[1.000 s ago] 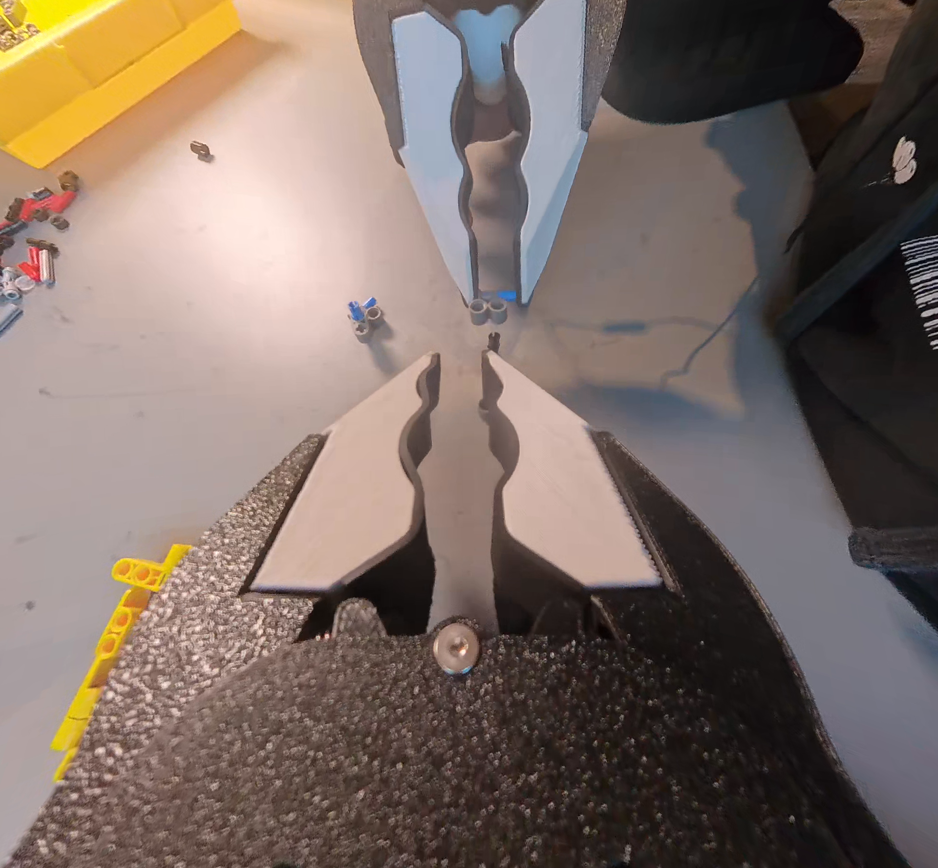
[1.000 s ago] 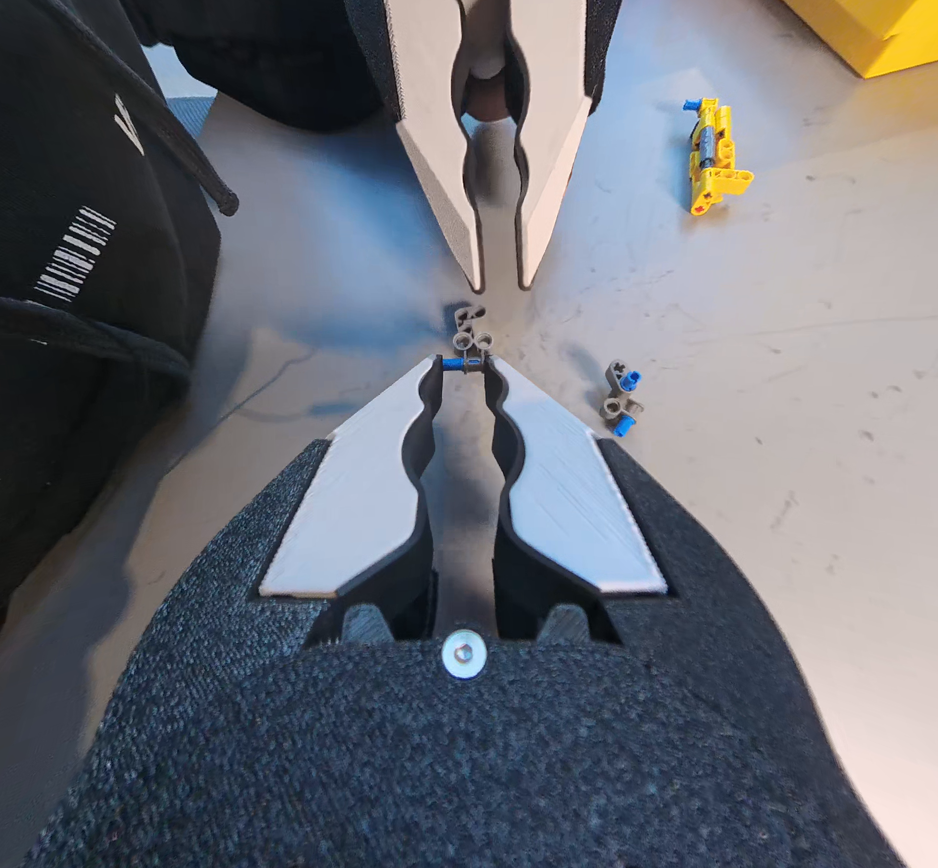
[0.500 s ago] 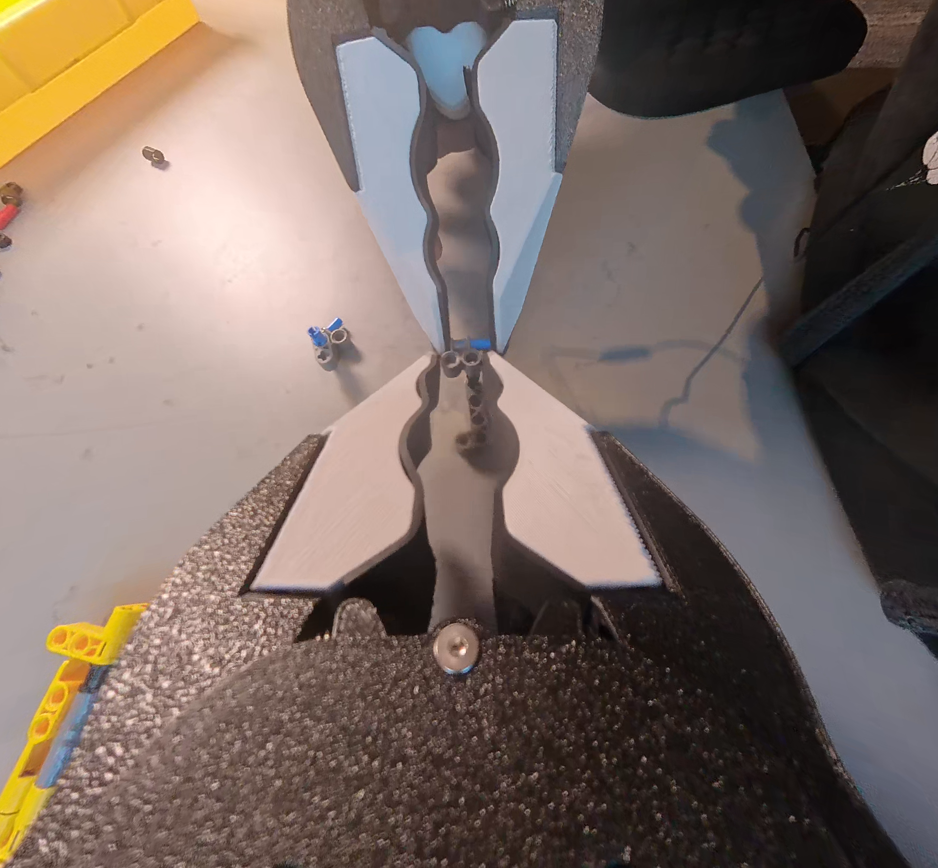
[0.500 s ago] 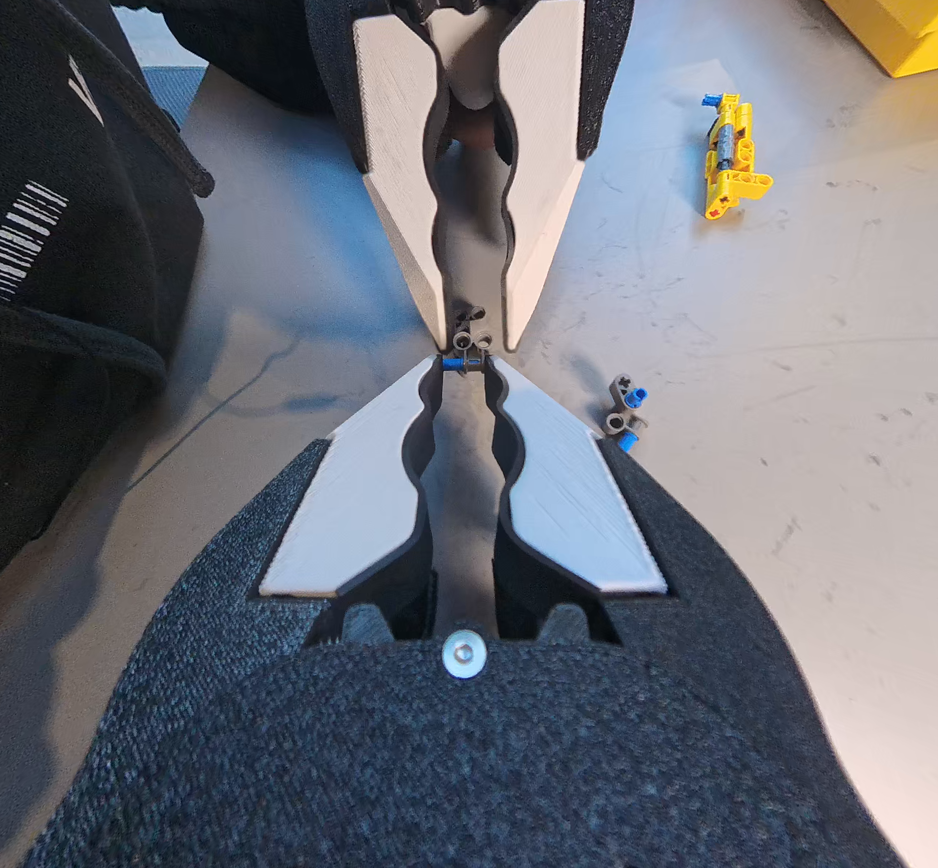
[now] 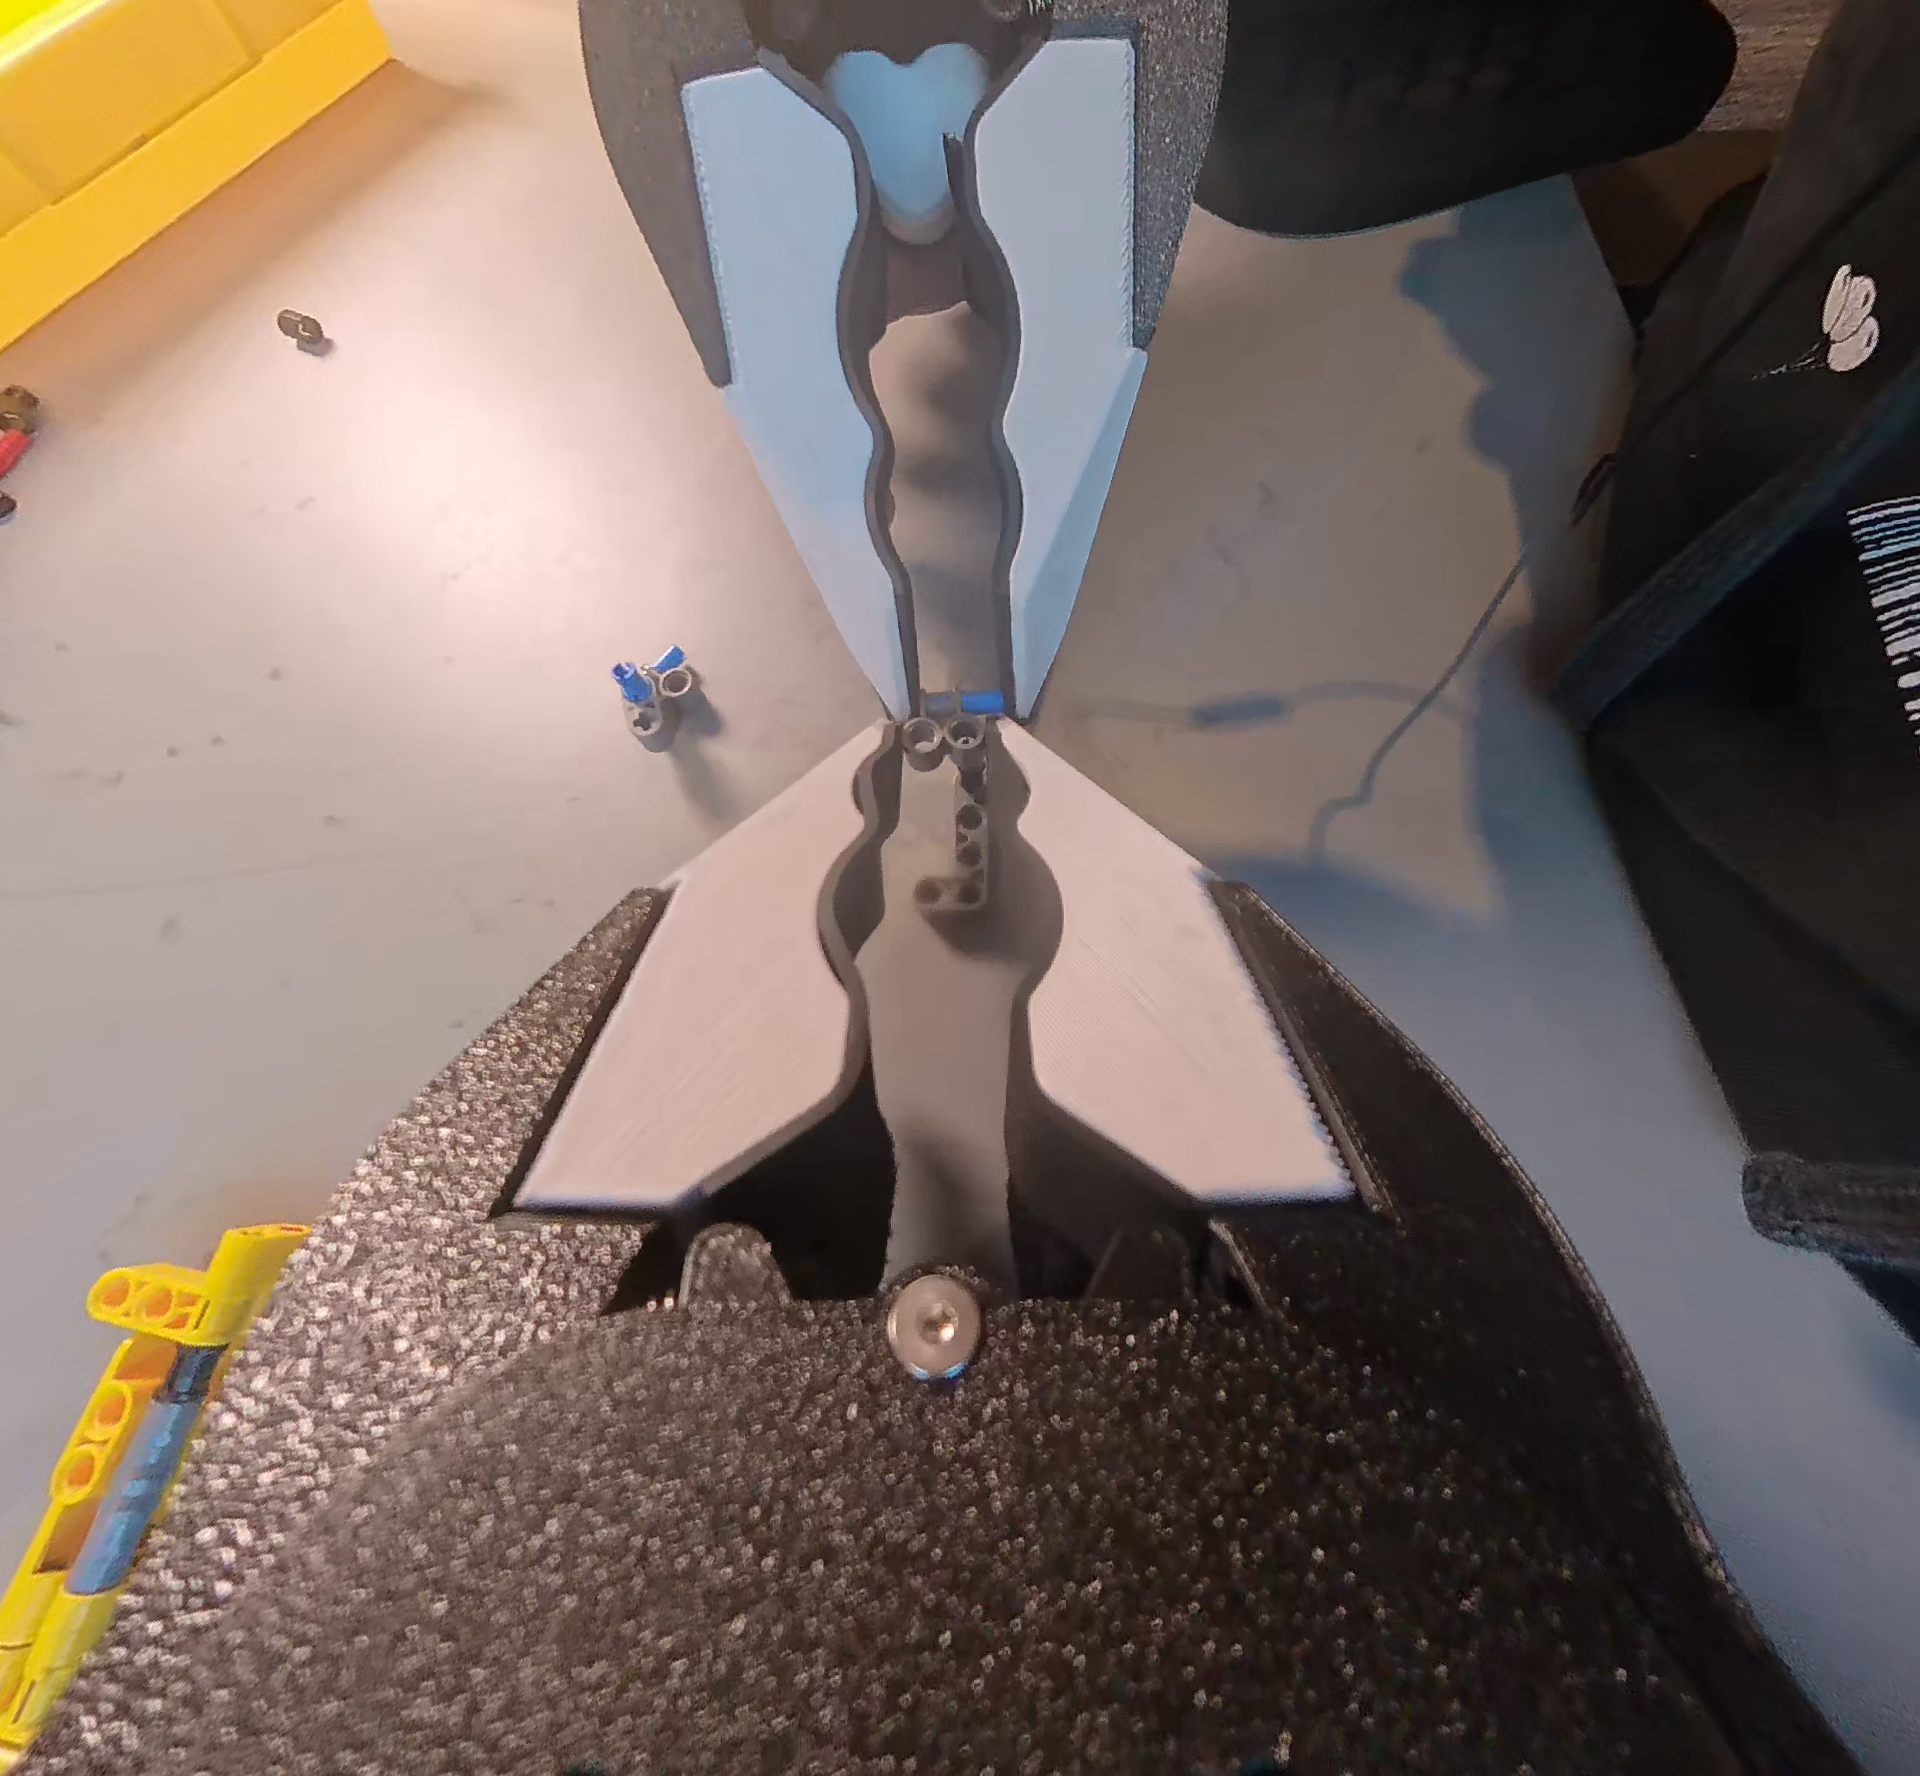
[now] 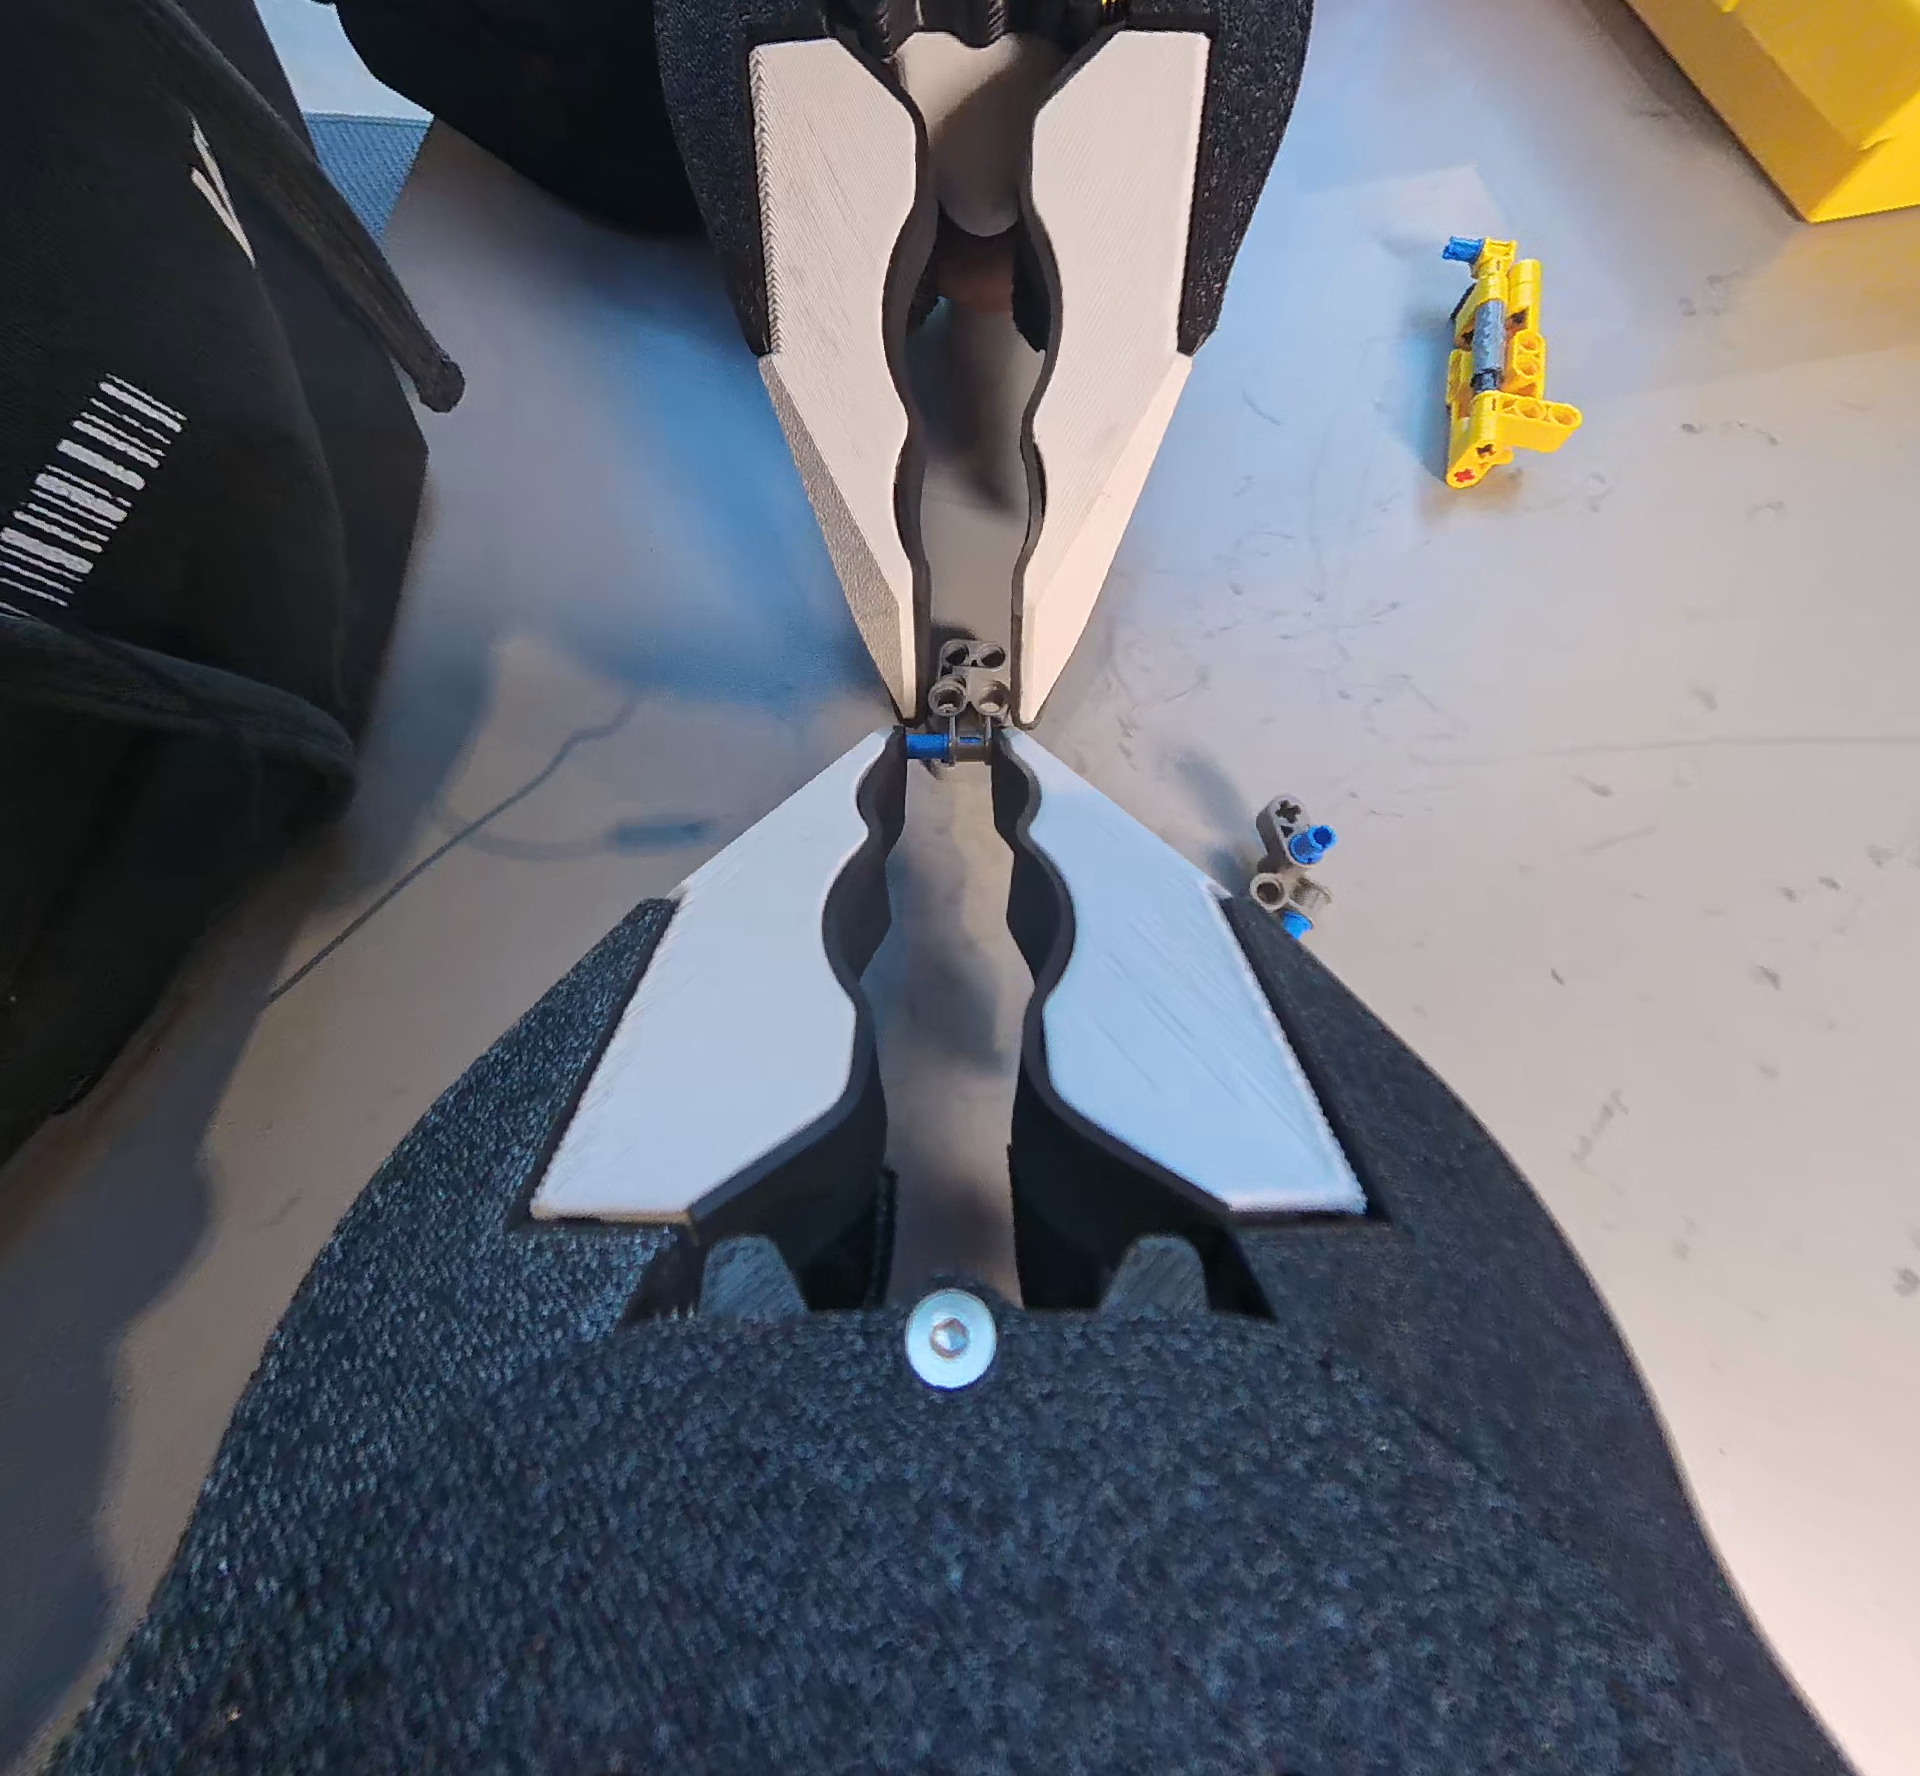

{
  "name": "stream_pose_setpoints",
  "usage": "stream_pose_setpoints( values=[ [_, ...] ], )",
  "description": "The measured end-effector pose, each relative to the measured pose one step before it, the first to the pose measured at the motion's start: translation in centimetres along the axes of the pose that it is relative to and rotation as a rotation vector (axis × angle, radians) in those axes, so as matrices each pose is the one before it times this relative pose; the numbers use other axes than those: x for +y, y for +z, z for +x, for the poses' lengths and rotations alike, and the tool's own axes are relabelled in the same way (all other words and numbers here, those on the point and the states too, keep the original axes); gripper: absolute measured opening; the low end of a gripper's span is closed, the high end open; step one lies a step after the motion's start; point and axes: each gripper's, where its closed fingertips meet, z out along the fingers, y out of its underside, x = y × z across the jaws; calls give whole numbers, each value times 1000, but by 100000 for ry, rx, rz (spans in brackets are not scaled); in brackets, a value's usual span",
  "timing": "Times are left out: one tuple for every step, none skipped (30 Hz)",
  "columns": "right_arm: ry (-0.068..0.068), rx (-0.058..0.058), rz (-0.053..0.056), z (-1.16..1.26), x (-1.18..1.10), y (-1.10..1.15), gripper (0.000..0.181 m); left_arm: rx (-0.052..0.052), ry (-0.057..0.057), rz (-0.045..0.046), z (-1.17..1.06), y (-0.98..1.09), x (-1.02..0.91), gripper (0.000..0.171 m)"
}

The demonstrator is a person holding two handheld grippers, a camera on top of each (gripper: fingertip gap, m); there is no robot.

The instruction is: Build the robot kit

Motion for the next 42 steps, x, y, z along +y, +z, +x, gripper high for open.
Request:
stream_pose_setpoints(
  values=[
    [-149, -77, -122, -31, 29, 9, 16, -53, 420, -185, 32, 32, 15, 14],
    [-174, -45, -209, -33, 38, 7, 16, -70, 449, -261, 37, 34, 44, 14],
    [-126, -81, -245, -37, 53, 24, 16, -39, 452, -179, 36, 21, 21, 14],
    [-71, 43, 47, -39, -4, 0, 16, -47, 452, -62, 24, 4, -1, 14],
    [-73, 187, -46, -19, 1, -13, 16, -13, 341, -33, 15, 7, -5, 14],
    [-113, 180, -128, -15, 7, 5, 16, -34, 256, 27, 8, -3, -3, 14],
    [-103, 341, -119, 7, -2, -1, 16, 46, 178, 60, -2, -7, -1, 14],
    [10, 138, -119, -21, 9, 1, 16, 109, 77, 56, 6, 2, 6, 14],
    [100, 330, -68, 5, -11, 5, 16, 101, 127, 49, 14, -1, -5, 14],
    [-35, 216, -121, -29, 0, -4, 16, 181, 229, 70, 27, -3, -6, 14],
    [-163, 284, -124, -33, -1, -3, 16, 20, 402, 39, 15, -6, -3, 14],
    [-259, 736, -124, 6, -6, 1, 16, -61, 707, -9, 27, -11, 1, 14],
    [-276, 529, -119, -52, -12, 6, 16, 76, 819, 11, 56, 6, -3, 14],
    [-139, 399, -91, -63, -1, 5, 16, 40, 745, 73, 49, 2, 7, 14],
    [-145, 679, 5, -34, -5, -2, 16, 99, 668, 116, 45, -6, 9, 14],
    [-50, 416, 4, -55, 5, 2, 16, 162, 831, 71, 52, 11, 12, 14],
    [-409, 571, -130, -52, 14, 17, 16, -187, 1585, -1, 39, 3, 12, 14],
    [-1042, 948, -219, -30, 1, 2, 16, -440, 2043, -23, 27, 1, 16, 14],
    [-968, 965, -377, -9, 9, 6, 16, -464, 1690, 42, -9, 3, 13, 14],
    [-979, 976, -290, 21, -3, -7, 16, -223, 980, 110, 5, -1, -5, 14],
    [-437, 423, -41, -16, -11, 3, 16, -113, 497, 126, -9, -19, -6, 14],
    [-98, 493, 203, 44, -21, 0, 16, -542, 628, 172, -75, -5, 3, 15],
    [171, 622, 425, 98, -13, -9, 16, -381, 385, 166, -46, -7, -6, 14],
    [415, -191, 364, 3, -4, -9, 16, 216, -388, 116, 6, -8, -19, 14],
    [299, -211, 293, -18, -5, -4, 16, 385, -601, 97, 15, 2, -6, 14],
    [184, -104, 138, -10, -12, 3, 16, 200, -167, 63, 8, -14, -2, 14],
    [2, -6, 65, 8, -5, 1, 16, -125, 127, 32, -26, 2, -4, 14],
    [-116, 102, 33, 27, -4, -14, 16, -90, 33, -7, -2, 3, -4, 14],
    [189, -288, 14, -14, 8, -5, 16, 136, -120, -7, 18, 4, 0, 14],
    [296, -256, 101, -17, -5, 1, 16, 129, -126, -1, 5, 1, 4, 14],
    [54, -6, 116, 12, -1, 7, 16, -52, 83, -6, -13, 0, 1, 14],
    [-129, 174, 11, 20, 0, -3, 16, -225, 371, -18, -12, 2, 3, 14],
    [-373, 190, -104, 14, -3, -7, 16, -142, 358, -95, -2, 10, -7, 14],
    [-139, -53, -134, -16, 19, 3, 16, 0, 185, -102, 13, -1, 5, 15],
    [1, 37, 56, 8, 9, 0, 16, -49, 276, -10, -10, 13, 13, 15],
    [-182, 94, 95, 6, 9, 8, 16, 88, -9, 10, 2, 3, 12, 15],
    [154, -99, 53, 9, 15, -4, 16, 237, -439, -7, -30, -8, 14, 15],
    [108, 297, 31, 60, 1, 16, 16, 114, -109, 12, -36, -2, 25, 15],
    [-430, 390, -95, 41, -5, 10, 16, 18, 411, -37, -20, -8, 20, 15],
    [-297, 173, -301, -2, 15, 6, 16, -362, 1050, -51, -26, 21, 18, 15],
    [-536, 651, -354, 54, 25, -6, 16, -694, 1319, 48, -69, 30, 20, 15],
    [-1333, 1063, -492, 74, 71, 10, 16, -213, 599, -18, -35, 10, 23, 15]
  ],
)
